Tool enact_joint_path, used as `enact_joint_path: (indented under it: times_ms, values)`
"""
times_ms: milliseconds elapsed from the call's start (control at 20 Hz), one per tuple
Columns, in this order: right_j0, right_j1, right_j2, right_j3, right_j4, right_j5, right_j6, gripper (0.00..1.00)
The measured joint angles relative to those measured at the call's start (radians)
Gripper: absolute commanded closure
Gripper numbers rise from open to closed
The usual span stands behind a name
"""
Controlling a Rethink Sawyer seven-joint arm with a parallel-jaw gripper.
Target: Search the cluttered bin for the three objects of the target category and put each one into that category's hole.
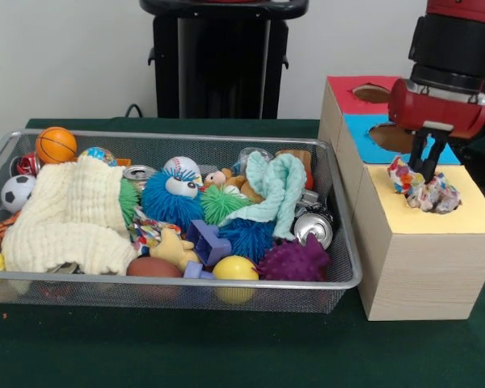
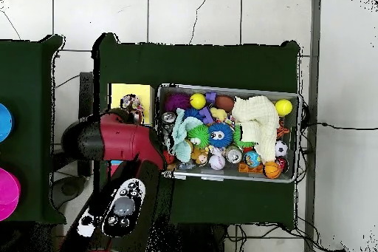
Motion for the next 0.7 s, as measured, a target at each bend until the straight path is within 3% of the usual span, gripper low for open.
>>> enact_joint_path:
  times_ms: [700]
  values:
    - [-0.118,-0.035,0.123,0.008,0.034,0.092,0.0,1.0]
